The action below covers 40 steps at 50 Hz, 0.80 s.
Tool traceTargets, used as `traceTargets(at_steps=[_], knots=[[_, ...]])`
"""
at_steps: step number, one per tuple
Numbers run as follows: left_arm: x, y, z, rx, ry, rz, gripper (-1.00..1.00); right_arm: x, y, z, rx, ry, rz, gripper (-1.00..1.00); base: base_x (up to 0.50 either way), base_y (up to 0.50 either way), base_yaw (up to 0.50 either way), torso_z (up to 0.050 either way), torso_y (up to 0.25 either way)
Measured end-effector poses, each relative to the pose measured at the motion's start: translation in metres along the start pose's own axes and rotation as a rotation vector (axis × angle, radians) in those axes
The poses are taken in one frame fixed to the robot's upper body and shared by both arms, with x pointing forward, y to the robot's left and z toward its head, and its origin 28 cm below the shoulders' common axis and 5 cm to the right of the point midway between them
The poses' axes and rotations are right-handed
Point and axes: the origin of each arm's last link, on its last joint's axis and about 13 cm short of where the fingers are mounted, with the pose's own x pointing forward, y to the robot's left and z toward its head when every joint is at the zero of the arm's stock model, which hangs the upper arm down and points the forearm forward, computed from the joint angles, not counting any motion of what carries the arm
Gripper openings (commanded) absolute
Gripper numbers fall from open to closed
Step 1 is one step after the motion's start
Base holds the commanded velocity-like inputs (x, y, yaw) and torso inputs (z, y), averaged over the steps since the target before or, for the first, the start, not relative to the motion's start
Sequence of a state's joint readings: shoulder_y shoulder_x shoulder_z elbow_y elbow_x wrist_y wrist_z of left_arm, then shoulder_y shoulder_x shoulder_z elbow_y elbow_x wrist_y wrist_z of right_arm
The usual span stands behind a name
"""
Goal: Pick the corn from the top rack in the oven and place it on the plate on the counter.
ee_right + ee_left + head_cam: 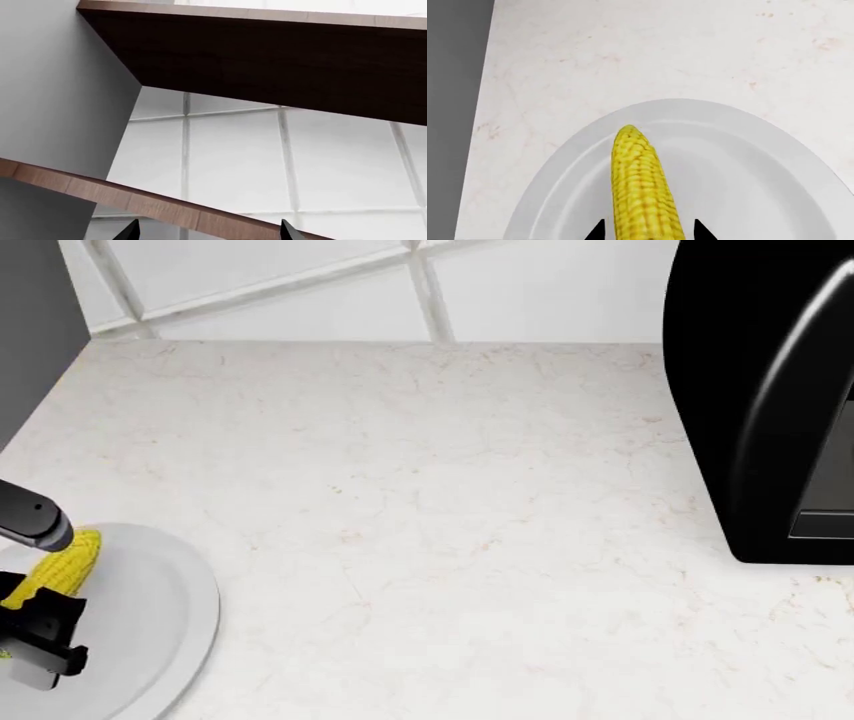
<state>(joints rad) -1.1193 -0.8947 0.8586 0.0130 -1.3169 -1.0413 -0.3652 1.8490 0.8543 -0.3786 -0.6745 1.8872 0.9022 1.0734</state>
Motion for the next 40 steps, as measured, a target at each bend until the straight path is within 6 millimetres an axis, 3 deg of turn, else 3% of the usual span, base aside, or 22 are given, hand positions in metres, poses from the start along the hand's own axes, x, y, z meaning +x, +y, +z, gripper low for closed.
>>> traceTargets(at_steps=[24, 40], knots=[[-0.001, 0.001, 0.005, -0.005, -0.018, 0.006, 1.0, -0.002, 0.0, -0.002, 0.004, 0.006, -0.002, 1.0, 0.0, 0.0, 0.0, 0.0, 0.0], [-0.008, 0.004, 0.022, -0.014, -0.108, 0.016, 1.0, -0.002, 0.0, -0.001, 0.006, 0.003, -0.002, 1.0, 0.0, 0.0, 0.0, 0.0, 0.0]])
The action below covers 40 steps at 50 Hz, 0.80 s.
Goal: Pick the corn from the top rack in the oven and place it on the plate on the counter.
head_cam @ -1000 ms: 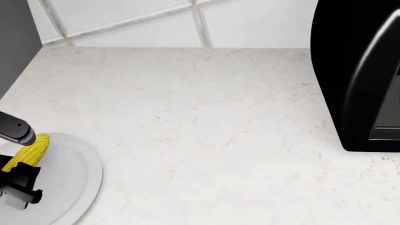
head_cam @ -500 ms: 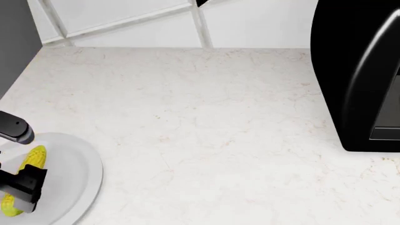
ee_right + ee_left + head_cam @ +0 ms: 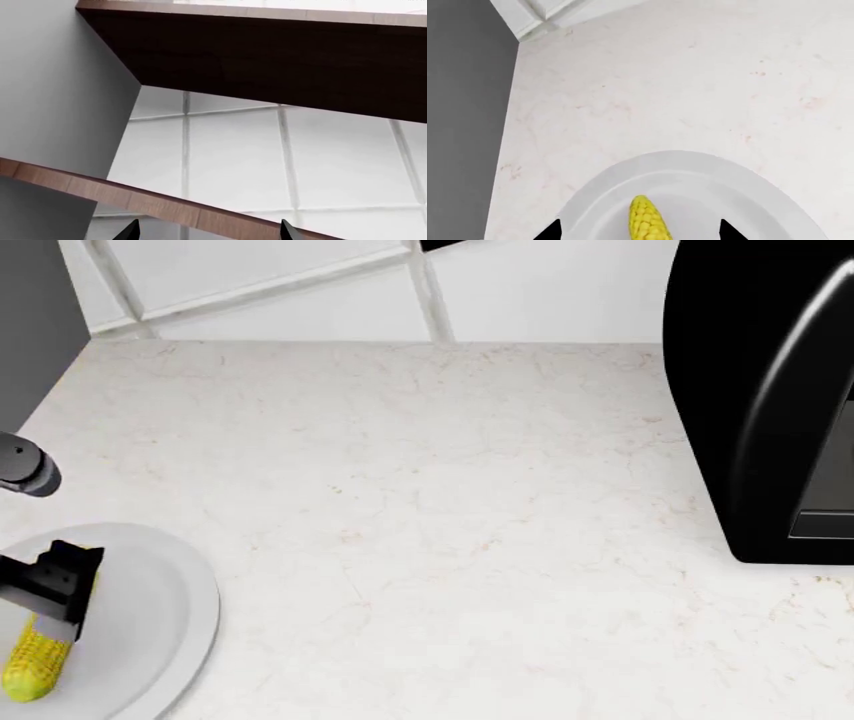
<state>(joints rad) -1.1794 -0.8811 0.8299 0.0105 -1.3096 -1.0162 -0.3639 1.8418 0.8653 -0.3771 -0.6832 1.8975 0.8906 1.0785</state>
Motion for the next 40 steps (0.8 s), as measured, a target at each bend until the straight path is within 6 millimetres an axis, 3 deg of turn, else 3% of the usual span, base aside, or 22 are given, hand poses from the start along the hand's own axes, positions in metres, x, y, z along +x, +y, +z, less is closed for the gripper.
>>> traceTargets(at_steps=[11, 22, 40], knots=[[-0.005, 0.003, 0.021, -0.002, -0.117, 0.022, 1.0, 0.001, 0.001, 0.003, 0.0, -0.005, 0.002, 1.0, 0.0, 0.0, 0.0, 0.0, 0.0], [-0.015, 0.002, 0.059, 0.015, -0.274, 0.014, 1.0, 0.003, 0.001, 0.006, -0.002, -0.008, 0.003, 1.0, 0.0, 0.0, 0.0, 0.0, 0.0], [-0.06, -0.001, 0.122, 0.055, -0.583, -0.004, 1.0, 0.006, 0.001, 0.003, 0.0, -0.003, 0.006, 1.0, 0.0, 0.0, 0.0, 0.0, 0.0]])
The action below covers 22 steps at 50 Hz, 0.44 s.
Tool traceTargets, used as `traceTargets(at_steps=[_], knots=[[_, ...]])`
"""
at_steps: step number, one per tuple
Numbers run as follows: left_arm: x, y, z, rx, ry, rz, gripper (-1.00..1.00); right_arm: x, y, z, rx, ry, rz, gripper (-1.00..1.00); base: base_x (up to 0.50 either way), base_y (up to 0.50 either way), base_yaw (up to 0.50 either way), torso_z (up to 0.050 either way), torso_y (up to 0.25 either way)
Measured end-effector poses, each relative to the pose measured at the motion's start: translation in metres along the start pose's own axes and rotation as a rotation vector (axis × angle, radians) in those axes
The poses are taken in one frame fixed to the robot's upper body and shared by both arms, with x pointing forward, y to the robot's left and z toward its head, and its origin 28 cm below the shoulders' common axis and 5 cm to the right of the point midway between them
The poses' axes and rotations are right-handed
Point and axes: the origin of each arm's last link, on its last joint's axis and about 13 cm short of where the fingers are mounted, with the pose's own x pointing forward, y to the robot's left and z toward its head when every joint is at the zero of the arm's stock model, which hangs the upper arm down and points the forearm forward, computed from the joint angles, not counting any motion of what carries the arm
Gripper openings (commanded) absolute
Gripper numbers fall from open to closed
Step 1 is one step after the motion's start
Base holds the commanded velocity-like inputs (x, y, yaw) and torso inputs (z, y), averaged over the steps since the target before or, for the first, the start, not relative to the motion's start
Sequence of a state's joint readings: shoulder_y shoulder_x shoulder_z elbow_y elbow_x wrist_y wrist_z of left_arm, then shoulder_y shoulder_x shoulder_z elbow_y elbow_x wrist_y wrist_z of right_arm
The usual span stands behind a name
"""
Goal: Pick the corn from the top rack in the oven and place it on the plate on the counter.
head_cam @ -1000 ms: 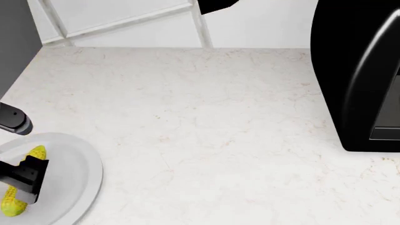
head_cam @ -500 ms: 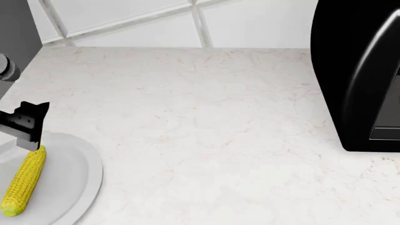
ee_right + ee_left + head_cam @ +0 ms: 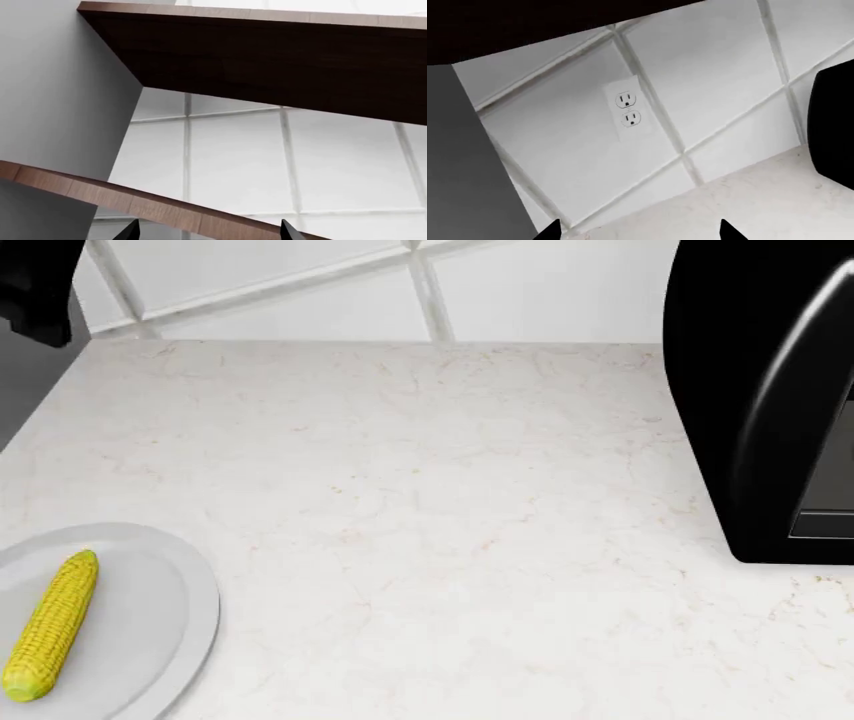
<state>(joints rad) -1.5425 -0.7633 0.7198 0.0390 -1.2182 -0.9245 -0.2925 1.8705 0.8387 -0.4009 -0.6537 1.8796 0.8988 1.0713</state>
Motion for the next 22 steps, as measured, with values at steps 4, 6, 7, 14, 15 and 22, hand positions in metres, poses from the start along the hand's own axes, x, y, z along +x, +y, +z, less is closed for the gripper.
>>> traceTargets(at_steps=[4, 6, 7, 14, 15, 22], knots=[[-0.007, -0.003, 0.011, 0.014, -0.07, 0.006, 1.0, 0.001, 0.001, -0.001, 0.001, 0.001, 0.003, 1.0, 0.0, 0.0, 0.0, 0.0, 0.0], [-0.011, -0.005, 0.016, 0.019, -0.108, 0.012, 1.0, 0.002, 0.001, -0.001, 0.001, 0.001, 0.005, 1.0, 0.0, 0.0, 0.0, 0.0, 0.0], [-0.014, -0.006, 0.018, 0.021, -0.129, 0.015, 1.0, 0.002, 0.001, -0.001, 0.001, 0.001, 0.006, 1.0, 0.0, 0.0, 0.0, 0.0, 0.0], [-0.037, -0.015, 0.037, 0.037, -0.292, 0.058, 1.0, 0.006, 0.002, -0.002, 0.004, 0.002, 0.013, 1.0, 0.0, 0.0, 0.0, 0.0, 0.0], [-0.041, -0.017, 0.04, 0.038, -0.314, 0.064, 1.0, 0.007, 0.002, -0.002, 0.004, 0.002, 0.014, 1.0, 0.0, 0.0, 0.0, 0.0, 0.0], [-0.068, -0.033, 0.048, 0.039, -0.453, 0.109, 1.0, 0.012, 0.002, -0.002, 0.007, 0.003, 0.02, 1.0, 0.0, 0.0, 0.0, 0.0, 0.0]])
